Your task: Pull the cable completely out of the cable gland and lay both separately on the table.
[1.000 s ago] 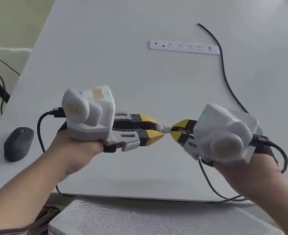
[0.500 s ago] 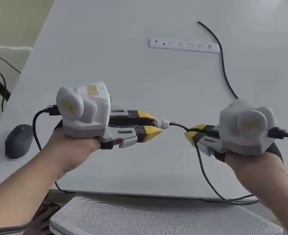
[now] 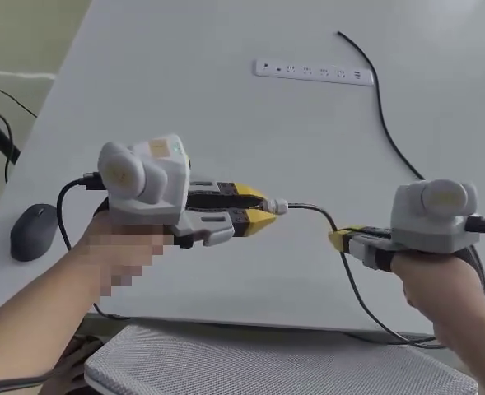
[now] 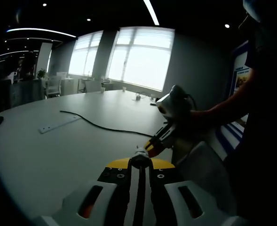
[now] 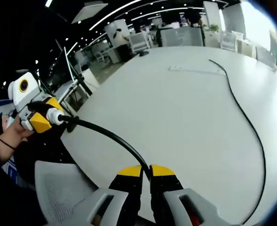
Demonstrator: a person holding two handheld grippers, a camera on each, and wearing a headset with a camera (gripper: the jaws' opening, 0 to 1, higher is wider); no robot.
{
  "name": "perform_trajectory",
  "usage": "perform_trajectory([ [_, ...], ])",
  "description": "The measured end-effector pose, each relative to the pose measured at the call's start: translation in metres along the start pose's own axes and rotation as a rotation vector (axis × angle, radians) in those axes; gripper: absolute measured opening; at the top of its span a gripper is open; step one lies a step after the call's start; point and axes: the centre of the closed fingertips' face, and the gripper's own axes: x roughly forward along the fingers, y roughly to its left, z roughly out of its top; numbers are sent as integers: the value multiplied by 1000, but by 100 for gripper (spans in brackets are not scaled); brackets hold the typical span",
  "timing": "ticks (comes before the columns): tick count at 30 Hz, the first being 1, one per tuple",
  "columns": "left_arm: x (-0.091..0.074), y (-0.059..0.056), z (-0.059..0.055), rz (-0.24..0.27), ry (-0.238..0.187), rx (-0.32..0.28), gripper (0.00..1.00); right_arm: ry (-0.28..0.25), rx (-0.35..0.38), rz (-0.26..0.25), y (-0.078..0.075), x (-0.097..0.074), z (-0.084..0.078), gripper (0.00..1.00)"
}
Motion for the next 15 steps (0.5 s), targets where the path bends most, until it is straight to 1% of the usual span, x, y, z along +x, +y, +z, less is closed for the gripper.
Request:
perform_trajectory([
  [3,2,-1,-2,-3,7,5,15,12,41,1,1,1,-3,0],
  [6,2,-2,-1,-2,3,2,15,14,76,6,4,1,-4,0],
  [11,2,0,-3,-1,4,-3,15,5,37,12,8,1,-3,1],
  [15,0,1,0,0,-3,-5,15,-7,14,19,10,-1,-2,1],
])
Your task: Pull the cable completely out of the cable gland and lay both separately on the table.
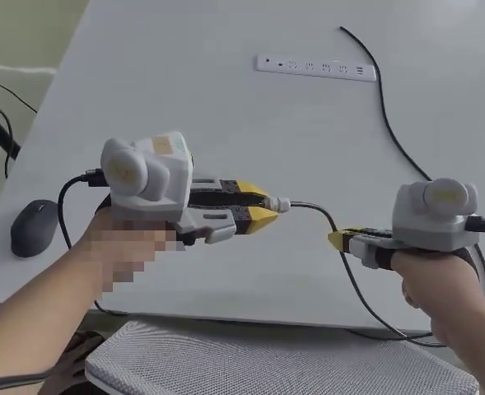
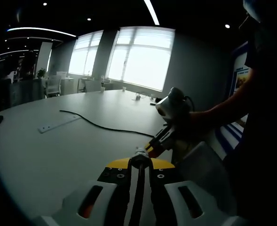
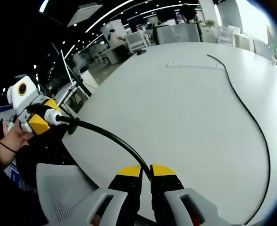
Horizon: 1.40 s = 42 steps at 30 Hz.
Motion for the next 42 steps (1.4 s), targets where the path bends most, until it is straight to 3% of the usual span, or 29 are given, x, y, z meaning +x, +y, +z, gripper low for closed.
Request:
perform_trajectory([
  [5,-1,1,2,4,-12,-6,15,-7,8,12,1,-3,0,2],
  [12,-2,4,3,5,-17,-11,15,-22,-68,0,0,-7,5,3],
  [17,0,4,3,-1,-9,-9,15,-50,-144,-9,0,-11,16,14],
  [20,0,3,4,-4,-8,-13,15,-104,-257,7,15,-19,35,21],
  [23,0,4,2,-6,-1,-16,15,-158,-473,23,40,-30,56,25],
  [30,-2,4,1,-5,-1,-38,15,-148,-853,51,81,-27,67,24],
  [33,-3,5,1,-4,1,-43,15,-112,-920,60,89,-20,61,18],
  [37,-2,5,2,-4,-2,-49,15,-118,-963,48,95,-17,62,6],
  [42,-2,3,3,-5,-9,-55,15,-109,-983,61,99,-15,60,6],
])
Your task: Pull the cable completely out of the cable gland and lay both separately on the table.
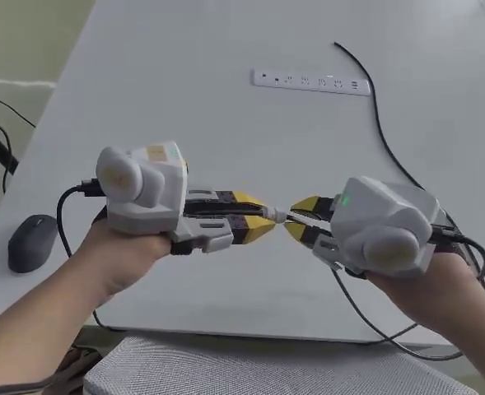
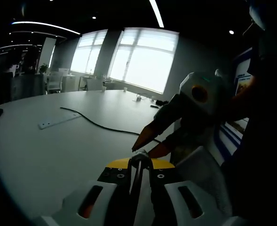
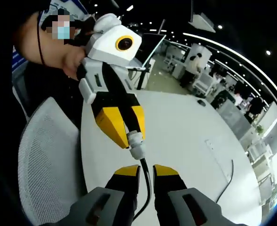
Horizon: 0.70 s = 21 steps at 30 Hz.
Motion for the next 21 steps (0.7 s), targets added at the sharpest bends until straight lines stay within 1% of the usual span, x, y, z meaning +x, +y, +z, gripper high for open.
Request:
perform_trajectory([
  [3,0,-1,-1,-1,1,0,15,-17,-11,8,2,0,4,5],
  [7,0,-1,-3,3,2,-4,15,-17,-29,15,5,1,5,2],
  [13,0,-2,-4,-3,7,-9,15,-30,-21,18,8,0,4,0],
  [21,3,-4,-2,-3,4,-11,15,-14,-32,10,8,0,-1,0],
])
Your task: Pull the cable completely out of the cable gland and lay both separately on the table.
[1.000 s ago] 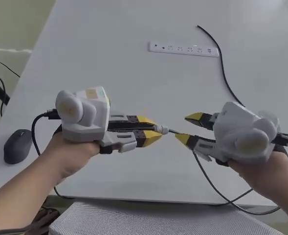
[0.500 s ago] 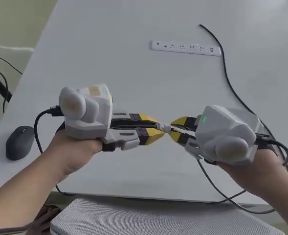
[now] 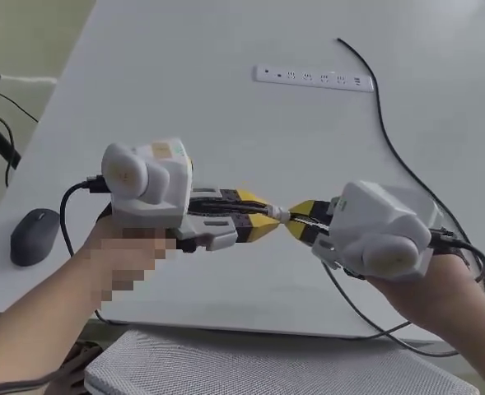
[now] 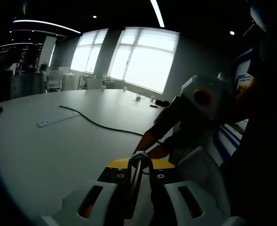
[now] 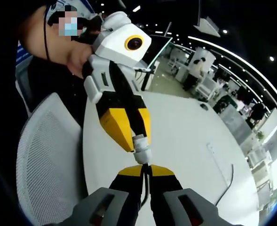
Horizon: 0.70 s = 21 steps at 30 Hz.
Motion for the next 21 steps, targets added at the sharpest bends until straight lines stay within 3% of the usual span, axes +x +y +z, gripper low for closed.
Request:
perform_trajectory([
  [11,0,0,3,1,-11,0,15,25,66,-3,-7,0,-14,0],
  [19,-1,4,7,11,-27,-10,15,63,178,1,-10,1,-34,0],
  [21,-2,4,7,13,-28,-11,15,68,236,1,-10,0,-41,0],
])
